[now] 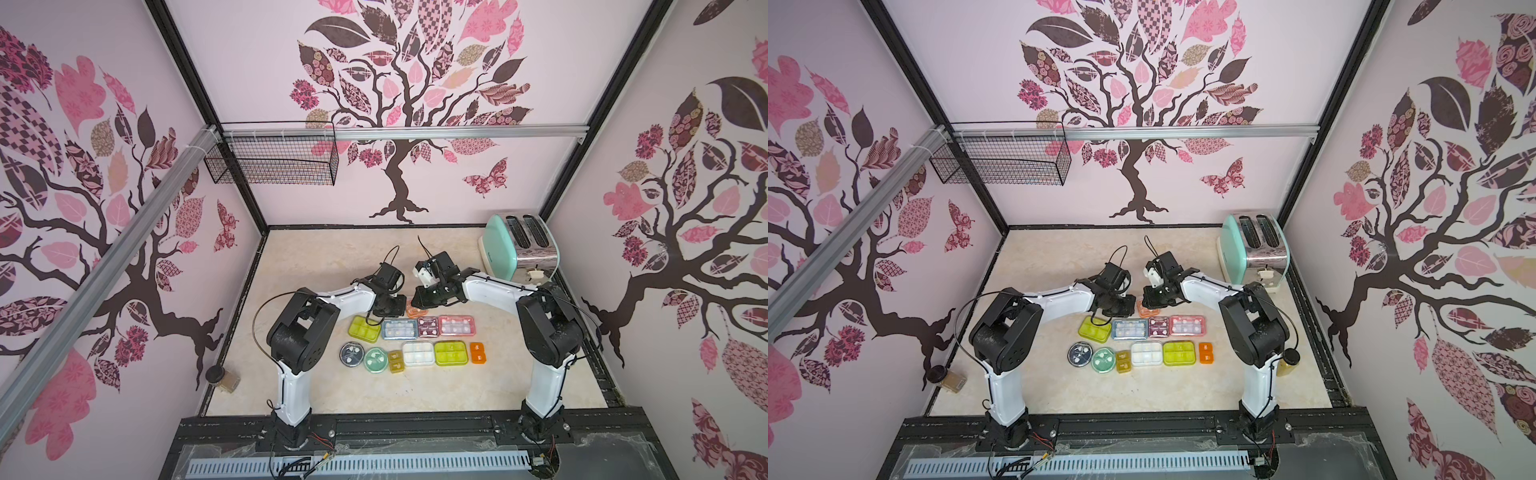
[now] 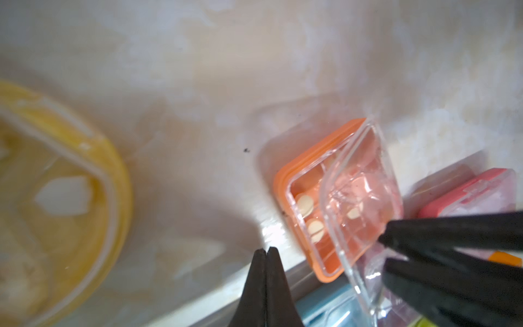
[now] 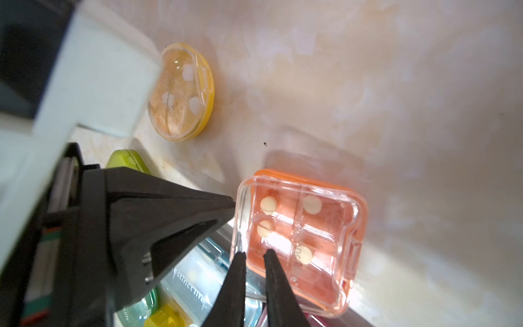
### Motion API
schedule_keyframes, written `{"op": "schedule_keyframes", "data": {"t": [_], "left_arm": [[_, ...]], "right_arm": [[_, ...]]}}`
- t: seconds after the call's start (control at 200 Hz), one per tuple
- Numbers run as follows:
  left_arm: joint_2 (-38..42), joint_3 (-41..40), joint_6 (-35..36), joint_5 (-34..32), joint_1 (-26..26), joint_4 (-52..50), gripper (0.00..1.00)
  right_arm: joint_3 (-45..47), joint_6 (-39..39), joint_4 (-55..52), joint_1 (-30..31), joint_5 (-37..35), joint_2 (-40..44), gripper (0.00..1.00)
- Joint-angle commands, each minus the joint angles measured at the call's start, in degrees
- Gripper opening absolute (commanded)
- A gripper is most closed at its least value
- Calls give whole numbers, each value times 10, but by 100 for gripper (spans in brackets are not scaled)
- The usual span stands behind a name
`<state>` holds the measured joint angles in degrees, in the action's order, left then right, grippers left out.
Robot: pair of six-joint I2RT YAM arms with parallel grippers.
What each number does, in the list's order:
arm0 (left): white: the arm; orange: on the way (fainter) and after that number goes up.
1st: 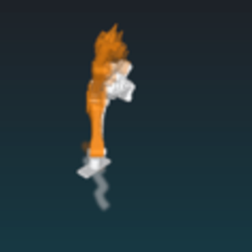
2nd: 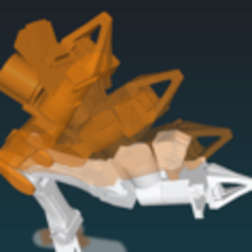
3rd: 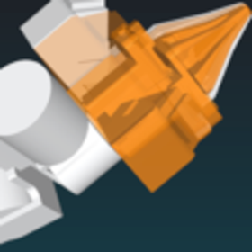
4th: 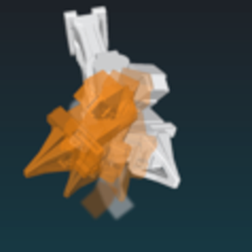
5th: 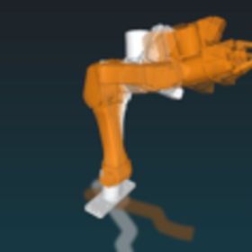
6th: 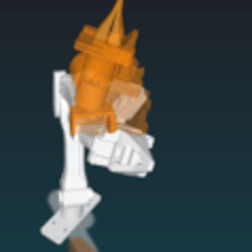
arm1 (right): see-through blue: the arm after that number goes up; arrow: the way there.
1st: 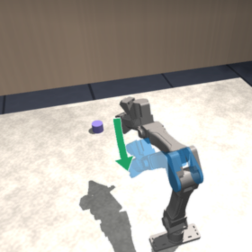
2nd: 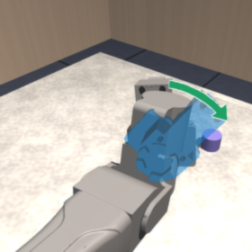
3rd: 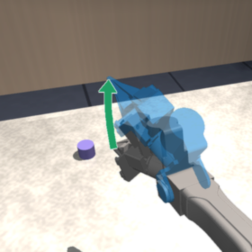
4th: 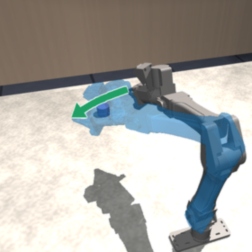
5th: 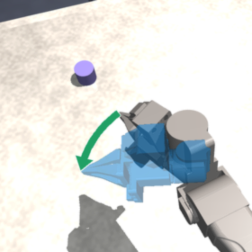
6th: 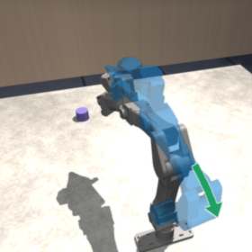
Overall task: Close pillboxes
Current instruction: Close the lid on the pillbox.
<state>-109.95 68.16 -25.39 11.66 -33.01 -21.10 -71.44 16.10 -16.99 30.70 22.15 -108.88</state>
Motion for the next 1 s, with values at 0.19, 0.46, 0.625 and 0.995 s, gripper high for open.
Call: {"op": "schedule_keyframes", "data": {"t": [0.19,0.46,0.625,0.995], "left_arm": [[54,-2,-12,13,20,11,16],[60,-2,-26,48,19,25,40],[37,3,-31,66,18,32,52],[-6,19,-23,68,8,28,60]], "right_arm": [[-9,15,16,4,12,-16,18],[0,20,19,-7,-28,47,35],[19,18,13,-33,-17,49,54],[39,24,34,-45,1,13,60]]}}
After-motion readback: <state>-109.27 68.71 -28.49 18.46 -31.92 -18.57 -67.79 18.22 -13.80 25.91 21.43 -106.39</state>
